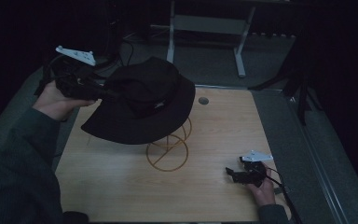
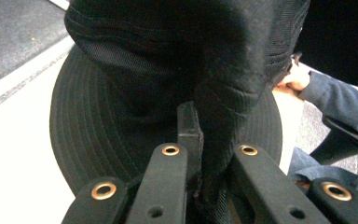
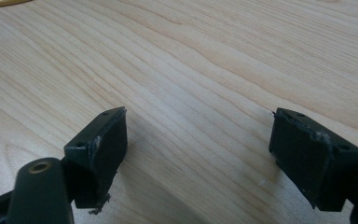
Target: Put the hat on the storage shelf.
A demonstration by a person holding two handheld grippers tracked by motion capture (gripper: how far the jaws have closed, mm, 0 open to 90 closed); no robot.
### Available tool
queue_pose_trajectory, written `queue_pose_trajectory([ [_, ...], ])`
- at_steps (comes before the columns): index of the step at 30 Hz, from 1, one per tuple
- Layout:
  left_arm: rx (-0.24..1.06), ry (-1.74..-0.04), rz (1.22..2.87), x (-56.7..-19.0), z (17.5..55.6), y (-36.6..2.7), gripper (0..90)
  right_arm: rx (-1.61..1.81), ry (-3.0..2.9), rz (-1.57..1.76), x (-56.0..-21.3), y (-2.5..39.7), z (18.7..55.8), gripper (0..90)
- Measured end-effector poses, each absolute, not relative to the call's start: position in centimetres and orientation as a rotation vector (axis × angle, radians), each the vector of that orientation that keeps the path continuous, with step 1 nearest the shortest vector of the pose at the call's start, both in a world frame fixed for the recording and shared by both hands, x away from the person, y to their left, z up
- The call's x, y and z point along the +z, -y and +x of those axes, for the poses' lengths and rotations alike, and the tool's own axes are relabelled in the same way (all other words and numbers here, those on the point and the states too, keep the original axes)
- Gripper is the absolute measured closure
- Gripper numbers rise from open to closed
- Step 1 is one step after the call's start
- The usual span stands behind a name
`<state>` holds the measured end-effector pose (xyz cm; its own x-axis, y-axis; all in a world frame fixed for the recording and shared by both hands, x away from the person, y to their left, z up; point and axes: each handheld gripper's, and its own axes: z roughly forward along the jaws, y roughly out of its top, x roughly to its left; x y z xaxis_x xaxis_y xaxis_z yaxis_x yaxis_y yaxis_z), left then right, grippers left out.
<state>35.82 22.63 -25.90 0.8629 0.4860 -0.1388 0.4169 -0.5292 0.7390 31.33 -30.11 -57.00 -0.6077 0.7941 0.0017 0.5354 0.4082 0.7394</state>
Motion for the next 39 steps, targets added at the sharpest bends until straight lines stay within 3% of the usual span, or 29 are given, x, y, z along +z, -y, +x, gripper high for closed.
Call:
queue_pose_trajectory([
  [9,0.097,-0.610,2.268,-27.5,35.5,-20.3,86.2,1.028,-2.318,1.145,-57.0,30.1,31.3,19.0],
  [20,0.196,-0.622,2.431,-29.9,35.7,-17.1,80.0,1.027,-2.319,1.145,-57.0,30.1,31.3,19.0],
  [29,0.254,-0.640,2.382,-30.1,36.0,-15.7,77.9,1.028,-2.319,1.145,-57.0,30.1,31.3,19.0],
  [33,0.282,-0.686,2.349,-30.4,36.5,-15.4,73.0,1.028,-2.319,1.146,-57.0,30.1,31.3,19.0],
  [39,0.289,-0.697,2.437,-32.0,37.2,-14.3,67.1,1.027,-2.320,1.142,-57.0,30.1,31.3,19.0],
])
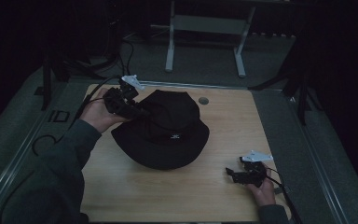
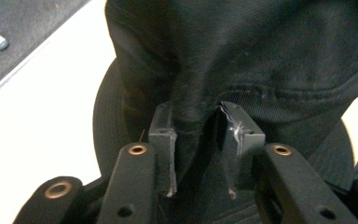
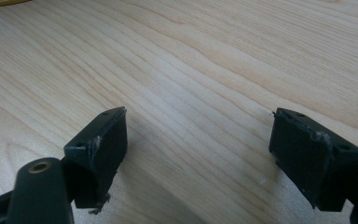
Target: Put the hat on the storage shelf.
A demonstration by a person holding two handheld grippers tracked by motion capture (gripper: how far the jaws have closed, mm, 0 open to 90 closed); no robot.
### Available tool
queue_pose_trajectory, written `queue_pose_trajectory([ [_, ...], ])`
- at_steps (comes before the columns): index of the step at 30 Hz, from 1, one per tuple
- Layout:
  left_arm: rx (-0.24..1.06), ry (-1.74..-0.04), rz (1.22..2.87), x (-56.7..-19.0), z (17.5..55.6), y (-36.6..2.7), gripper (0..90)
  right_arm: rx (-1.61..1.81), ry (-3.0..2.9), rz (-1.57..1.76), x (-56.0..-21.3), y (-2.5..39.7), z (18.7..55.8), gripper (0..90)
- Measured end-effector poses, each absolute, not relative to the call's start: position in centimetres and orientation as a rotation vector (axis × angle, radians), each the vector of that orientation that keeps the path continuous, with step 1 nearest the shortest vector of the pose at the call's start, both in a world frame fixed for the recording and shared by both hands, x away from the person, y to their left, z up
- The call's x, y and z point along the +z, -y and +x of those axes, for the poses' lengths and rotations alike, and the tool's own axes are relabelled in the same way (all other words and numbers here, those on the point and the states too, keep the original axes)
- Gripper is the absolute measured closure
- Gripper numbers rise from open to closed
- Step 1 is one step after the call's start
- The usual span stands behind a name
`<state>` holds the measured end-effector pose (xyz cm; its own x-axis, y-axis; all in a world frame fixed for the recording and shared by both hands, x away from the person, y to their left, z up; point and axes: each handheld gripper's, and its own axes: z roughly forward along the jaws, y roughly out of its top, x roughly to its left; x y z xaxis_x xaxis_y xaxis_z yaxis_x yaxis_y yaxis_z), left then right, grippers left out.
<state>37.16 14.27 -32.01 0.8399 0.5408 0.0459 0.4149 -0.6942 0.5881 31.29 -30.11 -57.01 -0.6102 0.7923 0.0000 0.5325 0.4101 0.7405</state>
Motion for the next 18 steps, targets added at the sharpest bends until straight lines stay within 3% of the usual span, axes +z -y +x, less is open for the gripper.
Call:
queue_pose_trajectory([
  [4,0.263,-0.708,2.464,-32.5,37.1,-14.4,61.1,1.028,-2.321,1.141,-57.0,30.1,31.3,19.0],
  [9,0.192,-0.736,2.522,-33.1,37.2,-14.7,47.4,1.028,-2.321,1.141,-57.0,30.1,31.3,19.0],
  [13,0.222,-0.743,2.543,-33.5,36.9,-14.8,38.3,1.028,-2.321,1.141,-57.0,30.1,31.3,19.0],
  [14,0.223,-0.749,2.541,-33.5,36.9,-14.9,32.4,1.028,-2.321,1.141,-57.0,30.1,31.3,19.0],
  [18,0.246,-0.785,2.517,-33.5,36.8,-15.8,27.2,1.028,-2.321,1.141,-57.0,30.1,31.3,19.0],
])
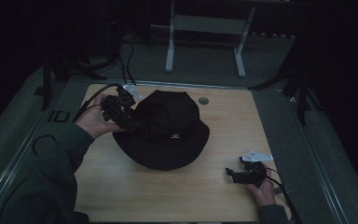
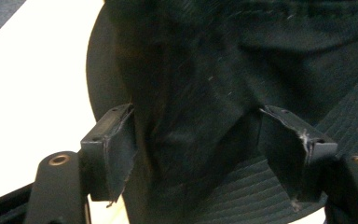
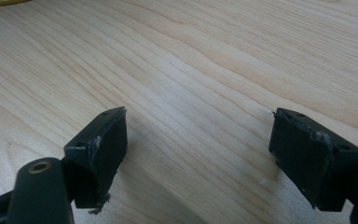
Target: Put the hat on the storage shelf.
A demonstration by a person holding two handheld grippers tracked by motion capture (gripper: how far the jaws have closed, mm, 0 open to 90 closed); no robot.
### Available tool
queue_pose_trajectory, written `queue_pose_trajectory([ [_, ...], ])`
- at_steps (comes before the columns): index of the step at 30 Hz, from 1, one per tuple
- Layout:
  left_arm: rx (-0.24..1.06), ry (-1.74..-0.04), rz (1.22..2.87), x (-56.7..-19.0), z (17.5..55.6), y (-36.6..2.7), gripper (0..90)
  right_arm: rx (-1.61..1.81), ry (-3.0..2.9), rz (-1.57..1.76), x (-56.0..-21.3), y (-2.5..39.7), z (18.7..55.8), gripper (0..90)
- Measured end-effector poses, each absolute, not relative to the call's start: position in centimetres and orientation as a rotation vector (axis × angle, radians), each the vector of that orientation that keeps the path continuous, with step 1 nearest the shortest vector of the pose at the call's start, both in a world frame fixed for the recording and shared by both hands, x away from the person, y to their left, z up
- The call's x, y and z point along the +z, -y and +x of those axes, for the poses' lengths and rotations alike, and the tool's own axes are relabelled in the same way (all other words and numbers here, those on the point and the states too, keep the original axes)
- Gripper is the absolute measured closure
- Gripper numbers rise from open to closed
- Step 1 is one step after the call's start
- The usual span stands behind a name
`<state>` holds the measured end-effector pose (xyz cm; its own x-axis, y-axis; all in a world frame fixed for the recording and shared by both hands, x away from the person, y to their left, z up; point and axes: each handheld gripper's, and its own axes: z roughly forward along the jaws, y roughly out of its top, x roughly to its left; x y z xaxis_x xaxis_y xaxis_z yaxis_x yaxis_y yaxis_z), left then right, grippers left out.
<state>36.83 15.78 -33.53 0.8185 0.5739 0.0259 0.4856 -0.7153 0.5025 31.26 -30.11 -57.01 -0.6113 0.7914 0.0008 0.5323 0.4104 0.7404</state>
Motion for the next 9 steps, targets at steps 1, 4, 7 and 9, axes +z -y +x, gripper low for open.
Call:
queue_pose_trajectory([
  [1,0.255,-0.797,2.507,-33.5,36.8,-16.1,26.3,1.028,-2.321,1.140,-57.0,30.1,31.3,19.0],
  [4,0.309,-0.852,2.487,-33.3,36.8,-17.0,23.8,1.028,-2.322,1.140,-57.0,30.1,31.2,19.0],
  [7,0.327,-0.883,2.461,-33.2,36.7,-18.0,23.0,1.029,-2.322,1.139,-57.0,30.1,31.2,19.0],
  [9,0.322,-0.878,2.440,-33.2,36.6,-18.8,24.2,1.029,-2.322,1.139,-57.0,30.1,31.2,19.0],
])
